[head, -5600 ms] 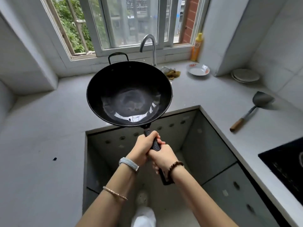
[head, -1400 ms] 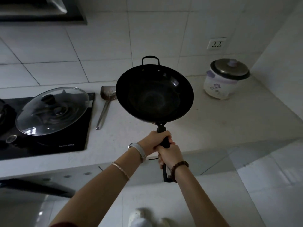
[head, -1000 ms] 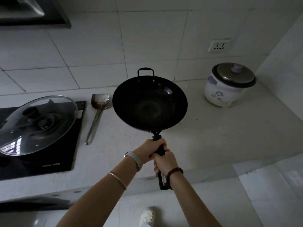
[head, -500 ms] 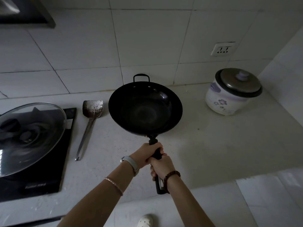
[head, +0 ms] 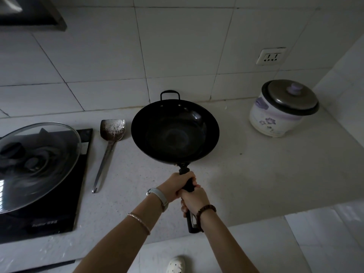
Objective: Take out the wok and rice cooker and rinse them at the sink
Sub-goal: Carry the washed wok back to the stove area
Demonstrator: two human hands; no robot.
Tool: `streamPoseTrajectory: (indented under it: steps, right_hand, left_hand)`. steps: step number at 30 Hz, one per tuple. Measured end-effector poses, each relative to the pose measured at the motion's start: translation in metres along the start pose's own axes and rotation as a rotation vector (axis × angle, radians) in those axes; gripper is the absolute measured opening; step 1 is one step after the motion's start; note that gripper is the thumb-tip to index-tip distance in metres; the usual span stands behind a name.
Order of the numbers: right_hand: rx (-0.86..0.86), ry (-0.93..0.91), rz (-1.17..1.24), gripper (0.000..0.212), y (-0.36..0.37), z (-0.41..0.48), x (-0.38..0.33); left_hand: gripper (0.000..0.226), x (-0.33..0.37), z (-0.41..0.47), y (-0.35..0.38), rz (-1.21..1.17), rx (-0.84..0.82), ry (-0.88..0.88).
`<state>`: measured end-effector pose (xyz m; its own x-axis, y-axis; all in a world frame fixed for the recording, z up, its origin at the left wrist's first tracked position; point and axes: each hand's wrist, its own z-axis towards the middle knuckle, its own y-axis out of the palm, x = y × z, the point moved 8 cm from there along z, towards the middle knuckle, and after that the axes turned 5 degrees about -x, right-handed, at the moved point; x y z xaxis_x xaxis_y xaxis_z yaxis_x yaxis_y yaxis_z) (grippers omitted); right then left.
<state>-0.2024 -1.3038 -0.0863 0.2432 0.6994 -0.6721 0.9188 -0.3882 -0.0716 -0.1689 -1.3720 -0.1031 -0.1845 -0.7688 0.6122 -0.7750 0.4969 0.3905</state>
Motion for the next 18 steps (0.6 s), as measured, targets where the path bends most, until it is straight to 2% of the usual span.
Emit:
streamPoseTrajectory:
  steps: [15, 18]
  right_hand:
    - [-0.051, 0.003, 0.017, 0.007, 0.011, 0.009, 0.030]
    - [-0.063, -0.011, 0.003, 0.007, 0.013, 0.011, 0.035]
  left_hand:
    - [0.013, -0.025, 0.007, -0.014, -0.027, 0.083, -0.045]
    - [0.017, -0.030, 0.007, -0.020, 0.040, 0.121, -0.049]
